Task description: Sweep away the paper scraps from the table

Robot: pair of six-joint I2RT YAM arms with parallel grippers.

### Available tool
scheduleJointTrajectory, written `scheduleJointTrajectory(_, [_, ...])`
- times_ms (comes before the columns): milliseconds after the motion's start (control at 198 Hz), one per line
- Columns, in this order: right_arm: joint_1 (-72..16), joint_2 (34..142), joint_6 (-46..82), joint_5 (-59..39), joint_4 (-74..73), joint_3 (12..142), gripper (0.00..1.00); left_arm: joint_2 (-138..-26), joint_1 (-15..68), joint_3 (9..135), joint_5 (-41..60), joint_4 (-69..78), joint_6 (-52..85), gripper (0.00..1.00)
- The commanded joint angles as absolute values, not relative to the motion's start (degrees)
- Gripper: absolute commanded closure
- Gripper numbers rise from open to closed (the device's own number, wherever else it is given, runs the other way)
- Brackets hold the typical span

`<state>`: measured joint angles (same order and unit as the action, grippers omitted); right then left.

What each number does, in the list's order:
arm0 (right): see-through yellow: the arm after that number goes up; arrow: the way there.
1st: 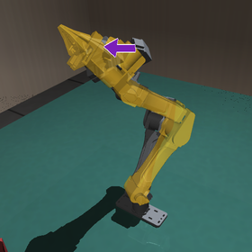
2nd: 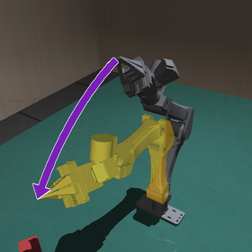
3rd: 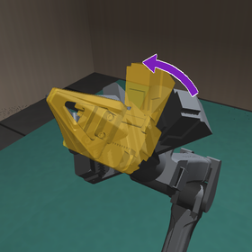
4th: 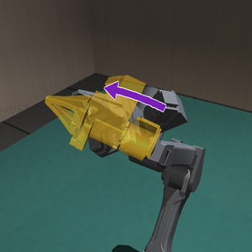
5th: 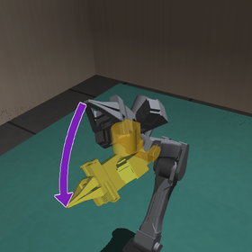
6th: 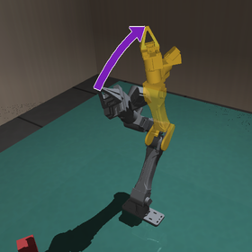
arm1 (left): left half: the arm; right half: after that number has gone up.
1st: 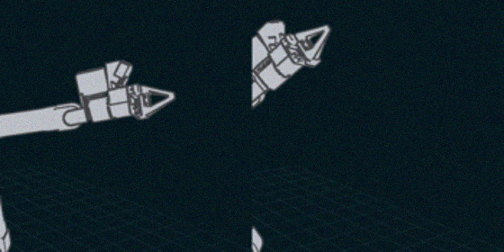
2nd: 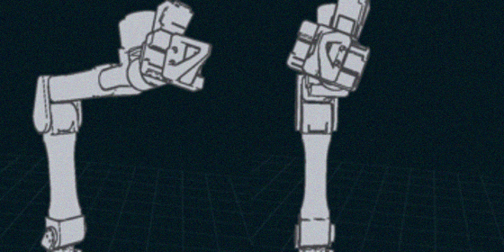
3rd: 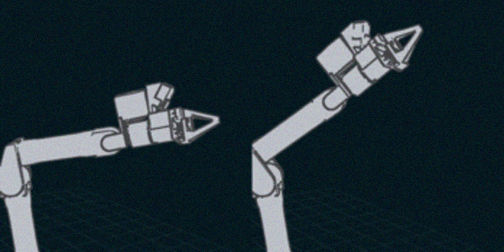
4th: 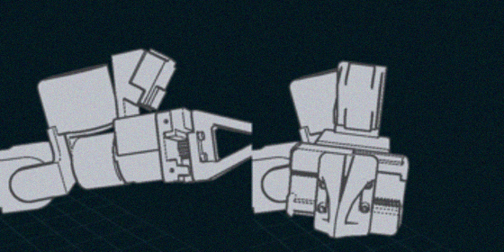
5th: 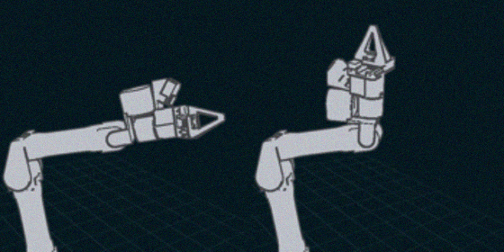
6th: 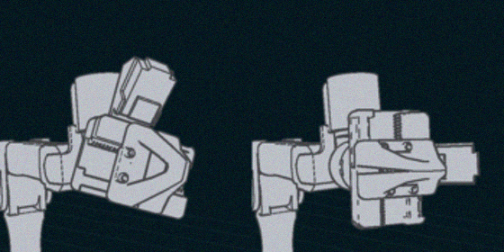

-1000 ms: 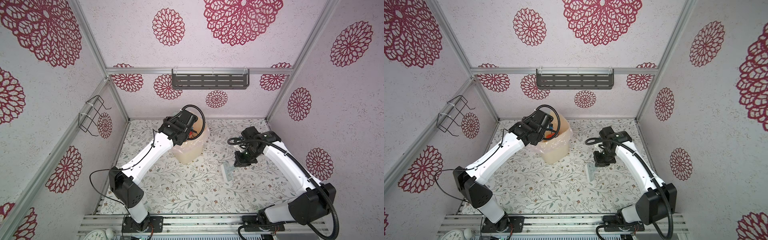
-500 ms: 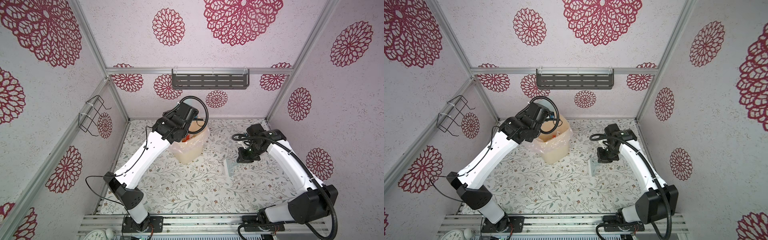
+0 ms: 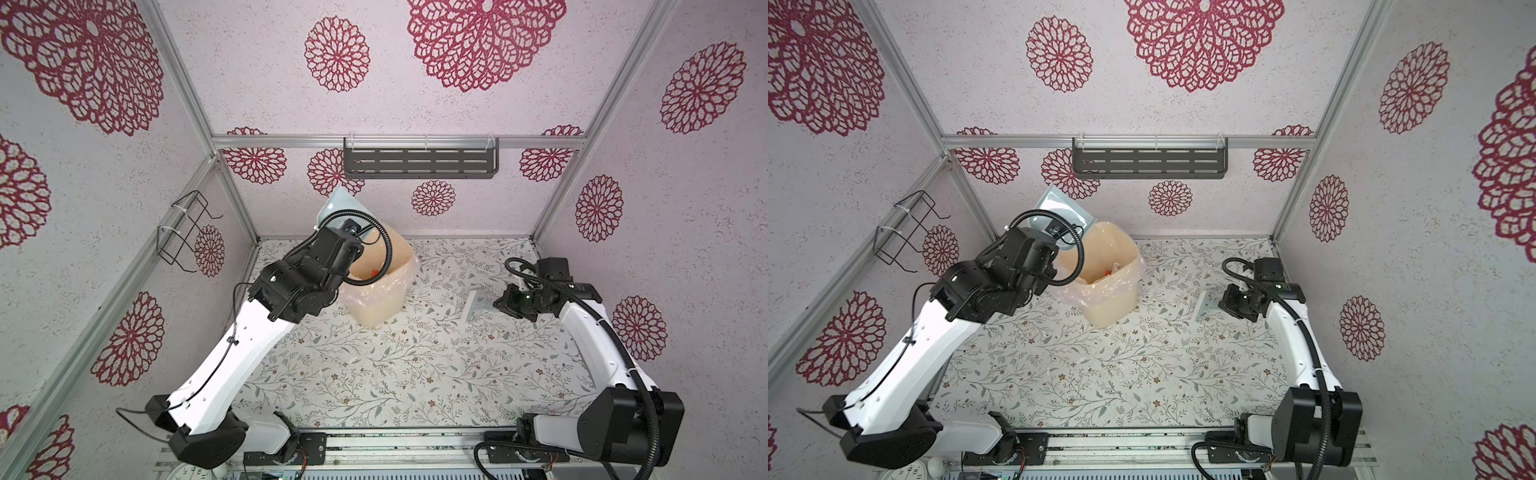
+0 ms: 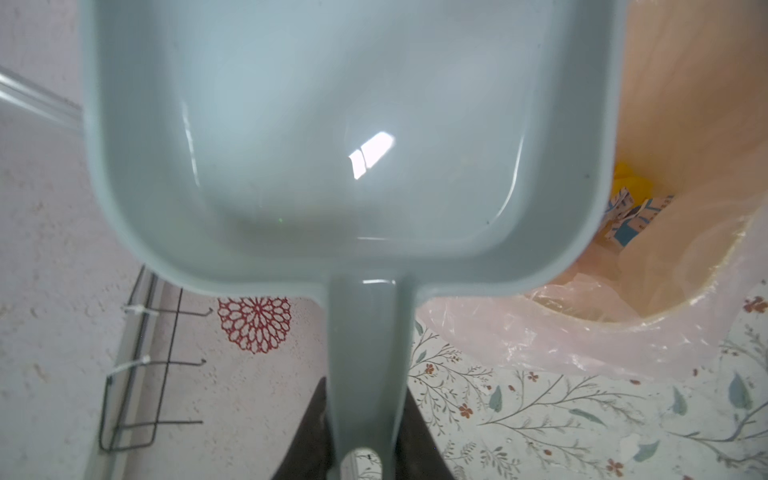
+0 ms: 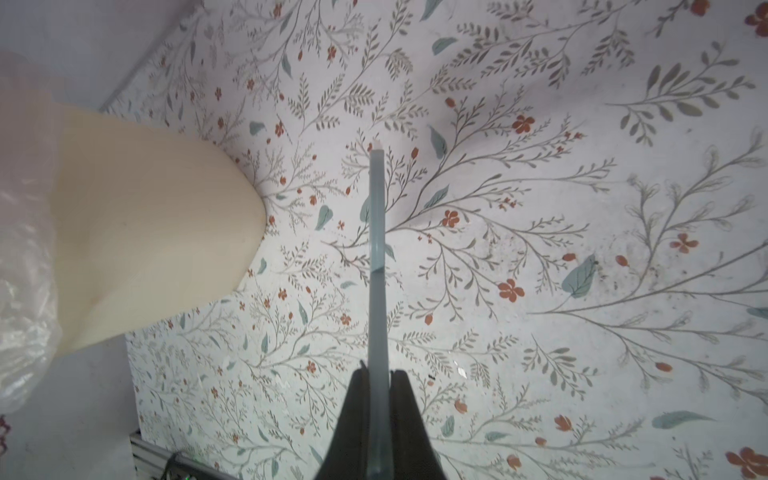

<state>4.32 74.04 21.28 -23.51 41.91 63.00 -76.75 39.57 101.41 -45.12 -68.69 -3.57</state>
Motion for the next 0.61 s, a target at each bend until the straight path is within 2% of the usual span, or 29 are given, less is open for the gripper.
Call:
scheduleJointTrajectory(0, [7.9, 71.7, 27.2, -27.3, 30.1, 59.5, 1.0, -71.6, 37.8, 97.2, -44.2, -71.0, 10.9, 1.0])
scheduleJointTrajectory(192, [13.0, 71.7, 31.2, -30.8, 23.1, 51.1, 1.0, -62.7, 34.2, 87.8, -41.4, -73.5, 25.1, 1.0])
scheduleJointTrajectory(420, [16.0, 70.7, 32.7, -29.6, 23.2, 45.1, 1.0, -55.3, 30.7, 77.6, -40.1, -74.1, 32.9, 1.0])
scheduleJointTrajectory(460, [15.9, 71.0, 32.5, -28.2, 25.2, 44.5, 0.96, -54.4, 30.0, 76.3, -40.0, -74.1, 33.7, 1.0])
scheduleJointTrajectory(602, [15.9, 71.5, 30.8, -23.4, 32.2, 42.6, 0.71, -51.4, 27.8, 72.2, -38.8, -73.0, 36.3, 1.0])
